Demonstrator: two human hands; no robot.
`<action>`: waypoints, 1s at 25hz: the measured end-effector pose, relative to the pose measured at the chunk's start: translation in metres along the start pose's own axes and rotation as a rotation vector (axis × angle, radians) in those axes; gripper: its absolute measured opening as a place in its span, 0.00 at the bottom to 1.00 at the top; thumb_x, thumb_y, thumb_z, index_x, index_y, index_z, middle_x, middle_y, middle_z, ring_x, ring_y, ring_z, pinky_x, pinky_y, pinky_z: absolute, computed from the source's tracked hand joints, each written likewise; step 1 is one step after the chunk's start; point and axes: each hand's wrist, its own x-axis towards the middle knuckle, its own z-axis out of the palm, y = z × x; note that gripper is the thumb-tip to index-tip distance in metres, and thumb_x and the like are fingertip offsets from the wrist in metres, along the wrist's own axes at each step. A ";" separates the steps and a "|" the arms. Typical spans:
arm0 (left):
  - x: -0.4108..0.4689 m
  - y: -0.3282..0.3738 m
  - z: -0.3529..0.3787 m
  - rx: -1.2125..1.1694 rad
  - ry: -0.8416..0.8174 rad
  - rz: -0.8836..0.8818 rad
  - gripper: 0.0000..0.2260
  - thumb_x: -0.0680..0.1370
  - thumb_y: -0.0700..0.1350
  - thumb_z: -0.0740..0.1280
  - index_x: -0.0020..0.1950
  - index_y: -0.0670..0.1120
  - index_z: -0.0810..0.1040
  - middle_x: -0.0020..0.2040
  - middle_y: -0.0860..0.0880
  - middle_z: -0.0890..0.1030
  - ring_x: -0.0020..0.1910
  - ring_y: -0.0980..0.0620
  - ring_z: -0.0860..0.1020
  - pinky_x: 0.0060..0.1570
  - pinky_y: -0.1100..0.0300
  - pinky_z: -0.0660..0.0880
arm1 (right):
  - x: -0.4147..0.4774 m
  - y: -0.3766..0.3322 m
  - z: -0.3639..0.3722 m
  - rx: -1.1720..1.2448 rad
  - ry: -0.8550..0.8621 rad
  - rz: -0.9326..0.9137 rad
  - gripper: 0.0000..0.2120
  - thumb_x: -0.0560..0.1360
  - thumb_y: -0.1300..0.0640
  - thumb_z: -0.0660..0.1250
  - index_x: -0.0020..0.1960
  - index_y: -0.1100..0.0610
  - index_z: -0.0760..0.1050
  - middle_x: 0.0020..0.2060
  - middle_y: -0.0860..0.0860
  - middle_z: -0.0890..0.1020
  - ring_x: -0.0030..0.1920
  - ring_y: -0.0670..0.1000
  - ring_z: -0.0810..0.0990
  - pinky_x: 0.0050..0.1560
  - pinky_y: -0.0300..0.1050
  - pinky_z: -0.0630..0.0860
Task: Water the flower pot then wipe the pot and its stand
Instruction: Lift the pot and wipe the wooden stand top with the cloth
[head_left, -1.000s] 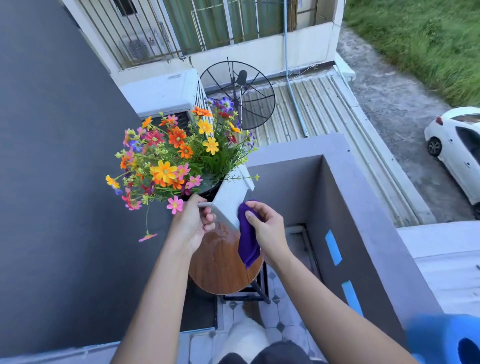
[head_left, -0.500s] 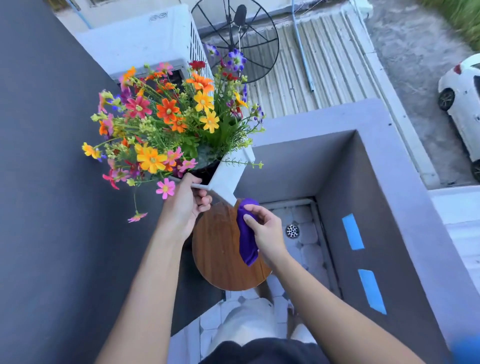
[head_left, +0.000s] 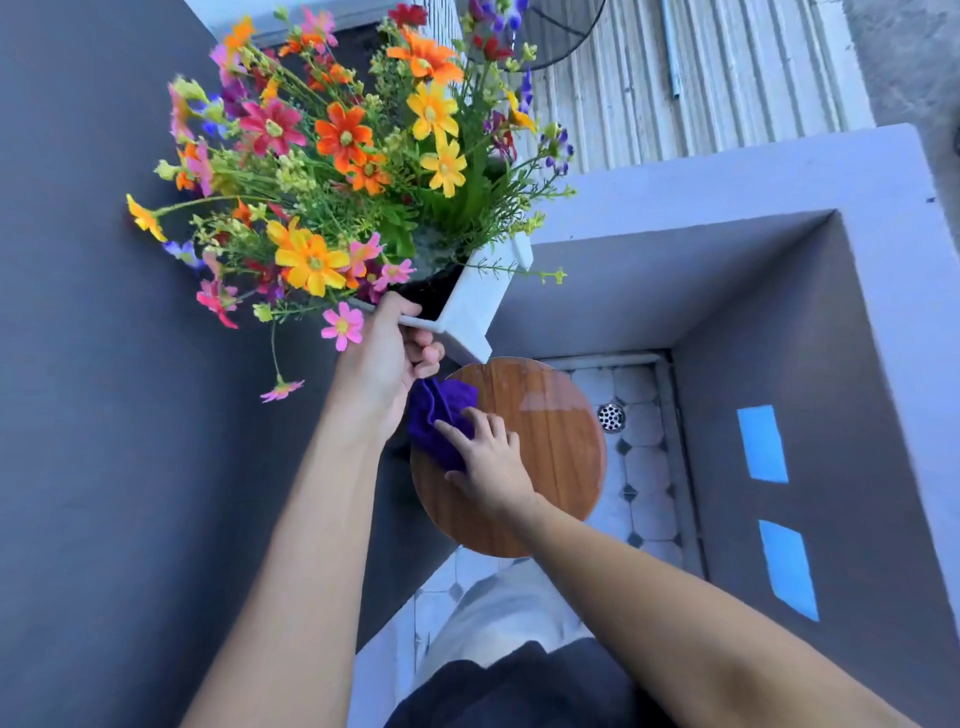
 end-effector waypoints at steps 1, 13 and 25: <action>0.004 -0.002 -0.001 0.002 0.004 -0.011 0.13 0.78 0.38 0.57 0.34 0.45 0.65 0.26 0.49 0.66 0.21 0.54 0.66 0.27 0.60 0.57 | 0.003 -0.003 0.006 -0.035 0.011 -0.015 0.34 0.75 0.50 0.71 0.78 0.43 0.61 0.74 0.55 0.65 0.70 0.61 0.64 0.61 0.60 0.70; 0.019 -0.016 -0.012 0.044 -0.007 -0.036 0.13 0.79 0.38 0.57 0.33 0.45 0.66 0.22 0.50 0.67 0.20 0.54 0.68 0.25 0.61 0.59 | 0.010 0.010 0.006 0.116 0.117 0.109 0.17 0.75 0.59 0.68 0.63 0.58 0.79 0.56 0.57 0.78 0.59 0.61 0.74 0.55 0.57 0.77; 0.019 -0.025 -0.027 0.110 0.005 -0.016 0.11 0.78 0.39 0.59 0.35 0.44 0.67 0.23 0.51 0.68 0.21 0.54 0.70 0.23 0.62 0.61 | -0.039 0.089 -0.025 0.293 0.352 0.504 0.16 0.72 0.60 0.69 0.59 0.60 0.78 0.55 0.59 0.79 0.56 0.62 0.77 0.50 0.51 0.74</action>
